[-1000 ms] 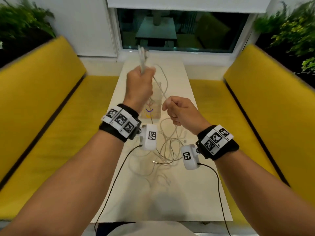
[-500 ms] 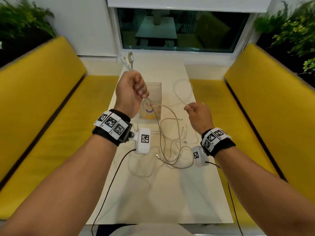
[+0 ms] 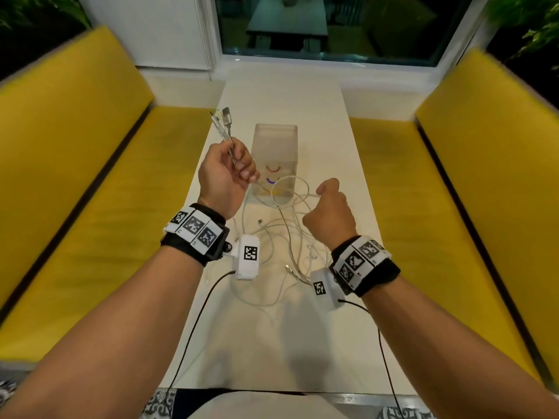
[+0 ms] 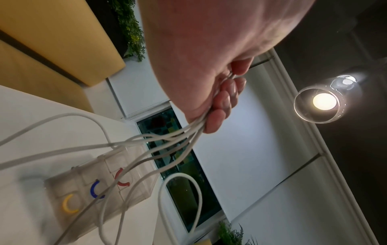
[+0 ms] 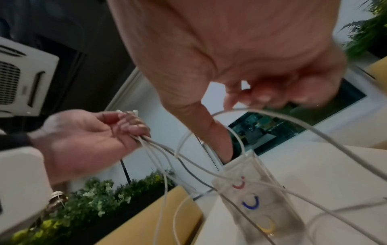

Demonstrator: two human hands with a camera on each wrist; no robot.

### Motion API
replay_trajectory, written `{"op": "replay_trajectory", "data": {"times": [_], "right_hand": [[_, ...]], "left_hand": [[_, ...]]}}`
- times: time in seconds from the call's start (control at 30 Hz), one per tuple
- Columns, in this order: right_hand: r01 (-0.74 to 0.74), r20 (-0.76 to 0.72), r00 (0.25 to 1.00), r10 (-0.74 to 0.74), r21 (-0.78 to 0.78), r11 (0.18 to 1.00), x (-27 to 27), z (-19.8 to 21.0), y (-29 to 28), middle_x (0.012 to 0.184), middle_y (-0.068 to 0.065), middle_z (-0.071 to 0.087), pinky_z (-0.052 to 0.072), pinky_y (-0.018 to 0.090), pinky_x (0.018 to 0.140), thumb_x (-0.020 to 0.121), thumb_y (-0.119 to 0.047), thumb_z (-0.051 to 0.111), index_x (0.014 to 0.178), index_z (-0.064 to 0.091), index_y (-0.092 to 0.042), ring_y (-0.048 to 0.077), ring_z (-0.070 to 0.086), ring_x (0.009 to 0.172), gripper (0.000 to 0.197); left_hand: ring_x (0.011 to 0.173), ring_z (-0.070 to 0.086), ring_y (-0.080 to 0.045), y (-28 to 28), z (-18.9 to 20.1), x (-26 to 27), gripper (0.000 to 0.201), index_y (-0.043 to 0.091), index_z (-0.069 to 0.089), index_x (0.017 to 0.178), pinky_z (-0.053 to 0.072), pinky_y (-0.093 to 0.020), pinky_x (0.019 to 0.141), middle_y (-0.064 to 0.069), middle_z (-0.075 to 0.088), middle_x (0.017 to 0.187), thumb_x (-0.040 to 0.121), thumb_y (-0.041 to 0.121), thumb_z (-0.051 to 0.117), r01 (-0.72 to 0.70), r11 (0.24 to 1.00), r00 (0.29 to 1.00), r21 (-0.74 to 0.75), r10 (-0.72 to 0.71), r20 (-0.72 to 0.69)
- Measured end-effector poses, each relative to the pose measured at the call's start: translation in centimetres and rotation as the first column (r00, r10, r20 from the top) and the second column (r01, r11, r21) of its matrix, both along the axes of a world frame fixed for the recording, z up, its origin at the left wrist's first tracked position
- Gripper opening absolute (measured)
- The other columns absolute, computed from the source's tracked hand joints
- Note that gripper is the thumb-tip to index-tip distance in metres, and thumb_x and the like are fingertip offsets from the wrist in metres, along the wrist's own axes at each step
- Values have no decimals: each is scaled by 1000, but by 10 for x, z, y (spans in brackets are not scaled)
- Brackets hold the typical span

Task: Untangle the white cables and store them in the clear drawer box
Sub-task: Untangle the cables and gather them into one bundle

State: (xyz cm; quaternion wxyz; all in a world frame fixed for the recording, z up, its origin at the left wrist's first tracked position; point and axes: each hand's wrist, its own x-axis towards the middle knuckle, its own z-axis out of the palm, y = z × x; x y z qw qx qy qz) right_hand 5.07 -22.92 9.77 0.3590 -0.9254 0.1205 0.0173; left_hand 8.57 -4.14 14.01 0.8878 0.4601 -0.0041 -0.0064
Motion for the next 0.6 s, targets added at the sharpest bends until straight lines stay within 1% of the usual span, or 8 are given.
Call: {"op": "replay_trajectory", "data": {"times": [0.13,0.2,0.27,0.33,0.37,0.47,0.53,0.6], "right_hand": [[-154,-195,966,170,93,984,6,2,11,95,11,62,51,32,64,74,-12,86,97,53,-6,26,62,78,40],[-93,-226,959,169,312,946,4,-7,18,85,11,60,53,34,52,73,-4,84,83,46,-12,25,63,63,40],[-1,-191,976,102,467,884,4,-23,23,82,10,59,61,46,63,70,2,83,75,42,-18,27,65,70,46],[-20,-85,995,59,402,915,6,-36,27,78,5,60,57,44,72,69,-1,80,68,44,-20,22,61,73,41],[-56,-24,997,68,345,937,6,-41,29,75,1,58,52,38,66,71,-1,73,66,45,-20,17,57,71,35],[-289,111,956,271,221,931,-5,-48,45,75,-2,54,38,24,65,69,3,54,69,52,-21,9,48,69,24],[-514,63,858,510,156,844,-17,-55,57,83,3,60,45,28,70,73,4,54,79,63,-17,15,54,76,23],[-684,-11,724,690,124,719,-29,-65,67,88,13,64,52,40,72,82,1,61,88,66,-3,29,62,81,10]], "left_hand": [[54,26,-17,5,-3,6,28,15,38,68,30,-32,56,0,28,61,95,22,32,16,999,1000,-39,-16,-4],[54,26,-17,6,-2,8,29,15,38,68,31,-32,56,0,29,61,96,22,32,32,998,999,-61,-32,-3],[55,26,-17,7,-2,9,30,15,37,69,31,-32,56,0,29,61,96,23,31,49,996,999,-72,-49,5],[56,26,-17,9,-5,8,30,15,37,69,31,-32,56,0,29,61,97,23,30,64,995,998,-75,-64,8],[56,25,-17,10,-8,7,30,15,37,69,31,-32,57,0,28,61,97,23,30,68,995,998,-75,-67,8],[56,25,-17,13,-21,4,30,15,36,70,29,-33,58,0,28,61,98,22,28,70,995,998,-69,-71,-3],[56,25,-17,13,-29,2,30,15,36,70,29,-33,58,0,28,61,98,22,28,72,995,997,-64,-73,-13],[57,25,-17,13,-33,1,29,15,36,70,30,-32,58,0,29,61,97,23,29,81,995,997,-64,-82,-14]]}}
